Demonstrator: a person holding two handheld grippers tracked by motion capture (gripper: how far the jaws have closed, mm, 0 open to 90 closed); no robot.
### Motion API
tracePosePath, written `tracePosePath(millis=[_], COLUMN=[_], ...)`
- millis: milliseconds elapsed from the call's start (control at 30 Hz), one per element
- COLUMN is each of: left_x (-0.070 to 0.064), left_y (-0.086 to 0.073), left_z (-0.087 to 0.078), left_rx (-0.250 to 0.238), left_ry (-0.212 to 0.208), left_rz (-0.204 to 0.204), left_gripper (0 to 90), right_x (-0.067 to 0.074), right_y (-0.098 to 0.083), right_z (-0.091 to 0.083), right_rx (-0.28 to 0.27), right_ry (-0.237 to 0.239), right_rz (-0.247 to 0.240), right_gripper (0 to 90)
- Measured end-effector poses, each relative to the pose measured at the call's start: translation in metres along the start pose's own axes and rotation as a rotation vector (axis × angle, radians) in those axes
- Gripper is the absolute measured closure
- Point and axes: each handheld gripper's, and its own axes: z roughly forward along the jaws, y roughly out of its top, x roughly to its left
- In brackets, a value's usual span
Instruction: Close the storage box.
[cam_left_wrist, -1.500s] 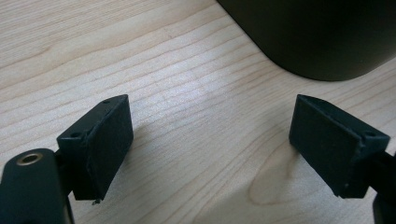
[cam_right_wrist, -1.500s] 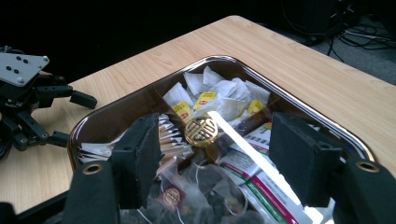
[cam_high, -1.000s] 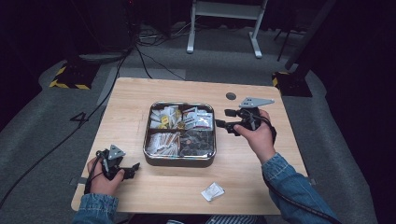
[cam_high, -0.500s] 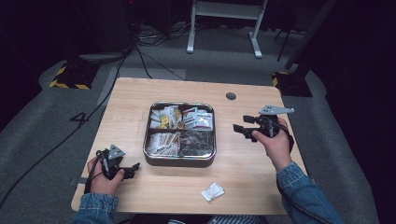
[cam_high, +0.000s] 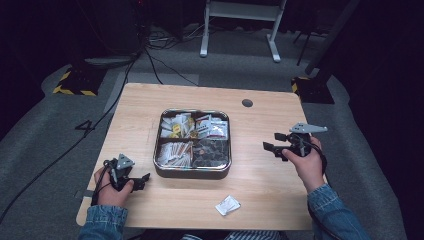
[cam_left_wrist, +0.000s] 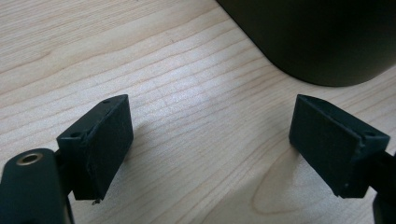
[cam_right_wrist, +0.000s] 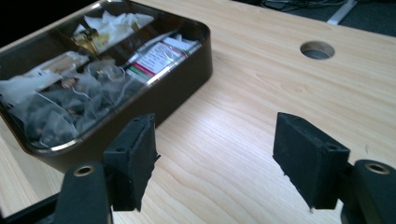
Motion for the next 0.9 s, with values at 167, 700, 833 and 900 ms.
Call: tracePosePath(millis=[167, 700, 833, 900], left_x=[0.000, 0.000, 0.000, 0.000], left_y=[0.000, 0.001, 0.001, 0.001], left_z=[0.001, 0.001, 0.001, 0.001], left_rx=[-0.002, 0.000, 0.000, 0.000], left_ry=[0.000, -0.001, -0.001, -0.001], left_rz=[-0.003, -0.001, -0.001, -0.001], left_gripper=[13.9, 13.9, 13.9, 13.9], right_x=[-0.007, -0.023, -0.026, -0.027], right_y=[-0.013, -0.062, -0.075, -0.082], right_z=[-0.003, 0.000, 0.001, 0.003], right_rx=[0.027, 0.057, 0.055, 0.057], right_ry=[-0.025, -0.049, -0.057, -0.069], right_rz=[-0.004, 0.046, 0.058, 0.049], right_gripper=[28.9, 27.6, 27.4, 27.3])
